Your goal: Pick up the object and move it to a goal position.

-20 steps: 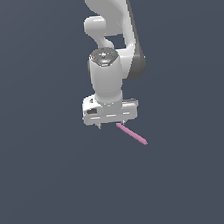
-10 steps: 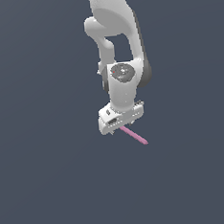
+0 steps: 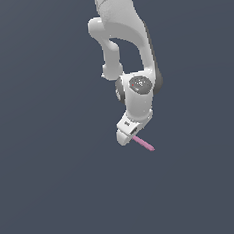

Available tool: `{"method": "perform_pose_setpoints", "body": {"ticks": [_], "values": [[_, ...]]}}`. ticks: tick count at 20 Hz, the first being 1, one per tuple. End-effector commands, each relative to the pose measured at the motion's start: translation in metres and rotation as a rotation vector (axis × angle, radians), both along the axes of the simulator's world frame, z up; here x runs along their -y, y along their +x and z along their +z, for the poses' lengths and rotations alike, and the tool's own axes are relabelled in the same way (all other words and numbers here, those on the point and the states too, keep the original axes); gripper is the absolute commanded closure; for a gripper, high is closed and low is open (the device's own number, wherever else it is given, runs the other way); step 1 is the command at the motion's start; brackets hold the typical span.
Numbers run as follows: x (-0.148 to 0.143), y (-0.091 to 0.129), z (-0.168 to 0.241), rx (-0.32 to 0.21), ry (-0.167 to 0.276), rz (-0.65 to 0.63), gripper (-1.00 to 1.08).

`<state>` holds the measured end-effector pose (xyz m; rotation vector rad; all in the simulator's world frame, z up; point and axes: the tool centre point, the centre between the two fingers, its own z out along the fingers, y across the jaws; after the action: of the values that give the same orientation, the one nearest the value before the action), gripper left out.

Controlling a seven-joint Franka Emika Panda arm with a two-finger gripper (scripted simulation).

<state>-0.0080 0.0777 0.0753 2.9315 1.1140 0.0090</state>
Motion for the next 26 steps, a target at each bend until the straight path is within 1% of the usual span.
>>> {"method": "perform_pose_setpoints", "body": {"ticks": [1,6,12,21,26], "values": [[-0.006,-0.003,-0.006,-0.003,0.001,0.047,-0.92],[-0.012,-0.006,-0.012,-0.007,0.003,0.094,-0.92],[-0.012,-0.006,-0.015,-0.008,0.003,0.092,-0.92],[-0.013,-0.008,-0.053,-0.008,0.003,0.098,-0.92],[-0.013,-0.007,-0.063,-0.008,0.003,0.098,-0.92]]}}
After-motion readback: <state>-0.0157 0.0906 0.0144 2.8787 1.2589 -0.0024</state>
